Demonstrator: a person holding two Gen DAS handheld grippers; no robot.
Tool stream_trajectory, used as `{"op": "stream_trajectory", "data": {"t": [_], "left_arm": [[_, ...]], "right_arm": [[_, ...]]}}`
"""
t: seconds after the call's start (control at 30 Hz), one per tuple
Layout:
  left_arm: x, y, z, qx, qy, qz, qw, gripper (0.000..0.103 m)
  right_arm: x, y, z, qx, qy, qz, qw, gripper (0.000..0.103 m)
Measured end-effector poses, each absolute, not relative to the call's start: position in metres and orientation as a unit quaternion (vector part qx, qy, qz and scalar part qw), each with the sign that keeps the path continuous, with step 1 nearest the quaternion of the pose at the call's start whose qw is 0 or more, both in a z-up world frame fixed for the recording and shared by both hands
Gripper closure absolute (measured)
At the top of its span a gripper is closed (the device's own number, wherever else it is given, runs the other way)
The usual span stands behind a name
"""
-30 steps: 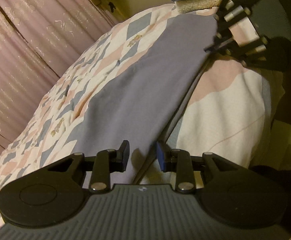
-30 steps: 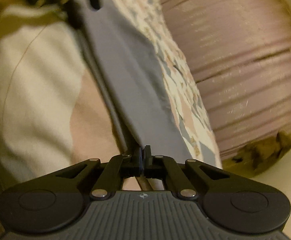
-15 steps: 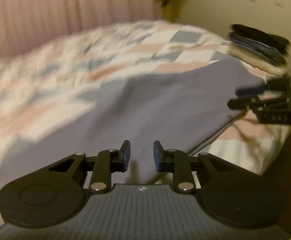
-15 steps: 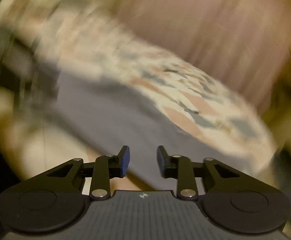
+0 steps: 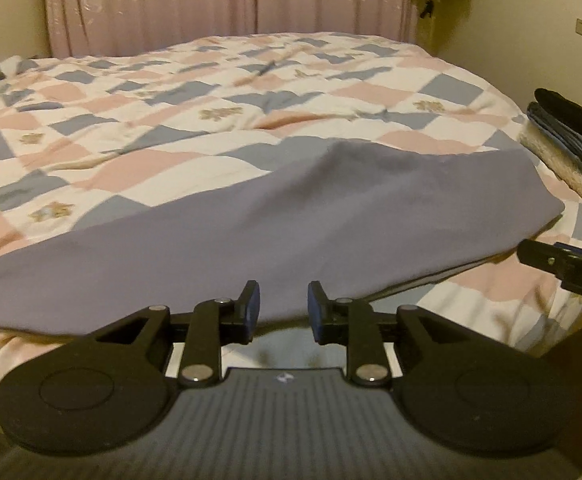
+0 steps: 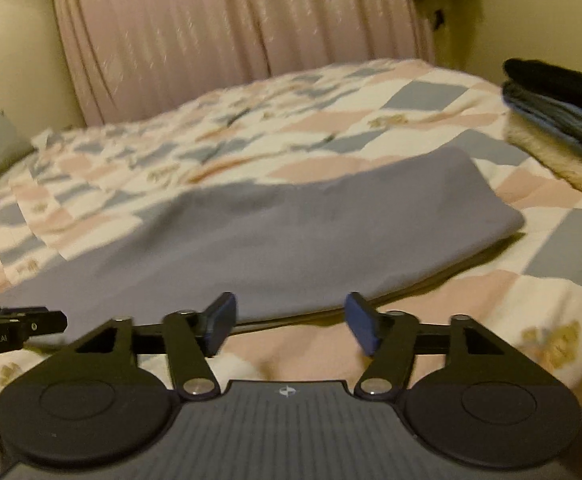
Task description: Fold clothes
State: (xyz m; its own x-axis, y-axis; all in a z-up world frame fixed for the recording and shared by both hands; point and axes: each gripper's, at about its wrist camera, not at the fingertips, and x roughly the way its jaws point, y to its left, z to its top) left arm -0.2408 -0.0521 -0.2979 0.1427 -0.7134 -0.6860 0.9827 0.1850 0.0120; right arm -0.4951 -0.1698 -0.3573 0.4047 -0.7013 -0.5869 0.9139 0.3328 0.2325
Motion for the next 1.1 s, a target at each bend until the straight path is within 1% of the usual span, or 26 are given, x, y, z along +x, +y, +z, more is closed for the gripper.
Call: {"op": "stream_trajectory", "data": {"t": [0.17, 0.27, 0.33, 0.37, 0.4, 0.53, 0.67, 0.8, 0.93, 1.1], "left_arm": [[-0.236, -0.02, -0.282, 0.217, 0.273, -0.587, 0.73, 0.079], [-0.22, 0.003, -0.276, 0.181, 0.279, -0.585, 0.739, 0.076], [-0.188, 0.021, -0.276, 0.126, 0.307, -0.579, 0.745, 0.075], [-0.172, 0.03, -0.276, 0.098, 0.321, -0.575, 0.746, 0.075], [-0.149, 0.039, -0.278, 0.065, 0.338, -0.56, 0.753, 0.074], [-0.048, 0.075, -0.296, -0.059, 0.388, -0.481, 0.784, 0.071], [0.051, 0.102, -0.326, -0.145, 0.425, -0.377, 0.81, 0.071], [0.117, 0.117, -0.35, -0.228, 0.453, -0.32, 0.801, 0.071], [0.152, 0.113, -0.364, -0.265, 0.468, -0.296, 0.789, 0.071], [0.164, 0.109, -0.378, -0.259, 0.476, -0.284, 0.791, 0.071]], "right_arm": [[-0.506, -0.138, -0.335, 0.266, 0.177, -0.516, 0.795, 0.037], [-0.508, -0.123, -0.326, 0.255, 0.173, -0.515, 0.8, 0.035], [-0.507, -0.113, -0.321, 0.246, 0.172, -0.515, 0.803, 0.033], [-0.506, -0.11, -0.319, 0.243, 0.172, -0.513, 0.805, 0.03], [-0.503, -0.108, -0.318, 0.239, 0.175, -0.51, 0.808, 0.028], [-0.487, -0.107, -0.32, 0.229, 0.192, -0.492, 0.818, 0.027], [-0.467, -0.123, -0.329, 0.234, 0.211, -0.476, 0.821, 0.027], [-0.447, -0.144, -0.336, 0.237, 0.228, -0.47, 0.819, 0.027], [-0.432, -0.165, -0.342, 0.247, 0.235, -0.47, 0.815, 0.027], [-0.418, -0.184, -0.346, 0.249, 0.244, -0.473, 0.809, 0.027]]}}
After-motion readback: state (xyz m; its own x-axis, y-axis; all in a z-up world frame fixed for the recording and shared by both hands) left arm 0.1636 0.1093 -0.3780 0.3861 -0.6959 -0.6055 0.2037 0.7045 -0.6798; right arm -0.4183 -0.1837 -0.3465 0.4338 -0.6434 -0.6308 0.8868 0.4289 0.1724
